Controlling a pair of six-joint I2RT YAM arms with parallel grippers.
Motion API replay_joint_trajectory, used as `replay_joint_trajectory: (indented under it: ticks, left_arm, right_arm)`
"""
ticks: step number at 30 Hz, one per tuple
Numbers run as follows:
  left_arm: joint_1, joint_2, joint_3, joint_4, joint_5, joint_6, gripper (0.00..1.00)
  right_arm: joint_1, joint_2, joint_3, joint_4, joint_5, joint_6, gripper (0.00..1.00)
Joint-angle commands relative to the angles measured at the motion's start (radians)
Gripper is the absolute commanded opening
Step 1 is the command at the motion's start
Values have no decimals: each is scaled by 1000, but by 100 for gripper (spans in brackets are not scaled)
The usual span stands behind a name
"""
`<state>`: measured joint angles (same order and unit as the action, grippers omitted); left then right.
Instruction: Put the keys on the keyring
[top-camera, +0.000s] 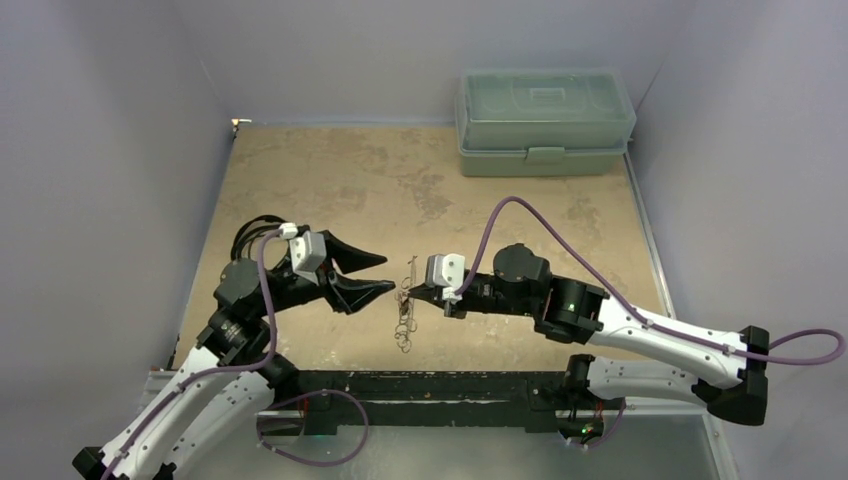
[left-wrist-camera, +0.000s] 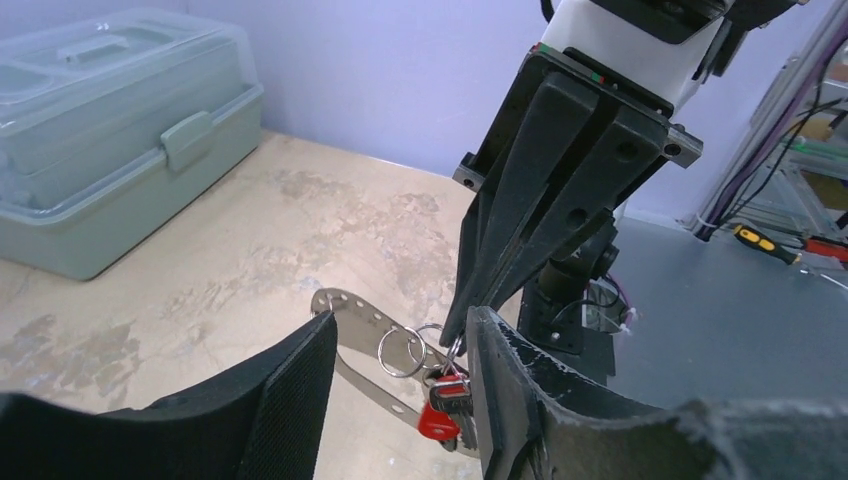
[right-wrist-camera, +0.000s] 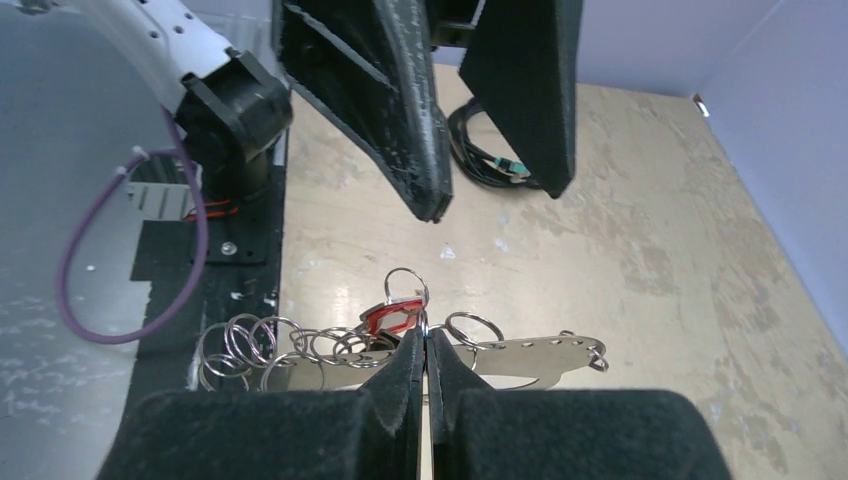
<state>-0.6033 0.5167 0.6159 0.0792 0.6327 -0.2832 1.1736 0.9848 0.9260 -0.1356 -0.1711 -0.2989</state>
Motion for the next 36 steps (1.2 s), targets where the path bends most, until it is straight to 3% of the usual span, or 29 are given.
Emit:
replay_joint_trajectory:
  ticks: [1, 7, 18, 23, 36]
  left_arm:
    - [2, 44, 75, 52, 60, 7, 49]
    - [-4, 120, 113, -12, 121, 105, 43]
    - [-17, 30, -86, 265, 185, -28, 40]
    - [-42, 36, -90, 237, 172, 49, 40]
    - [-74, 80, -67, 150, 93, 126, 23]
  right_arm:
    - [7, -25, 55, -4, -73, 34, 0]
    - [-17, -3, 79, -35, -61, 77, 0]
    - [-75, 29, 139, -78, -112, 127, 0]
    - [-75, 32, 154, -84, -135, 124, 0]
    - [-74, 4, 151, -85, -150, 121, 0]
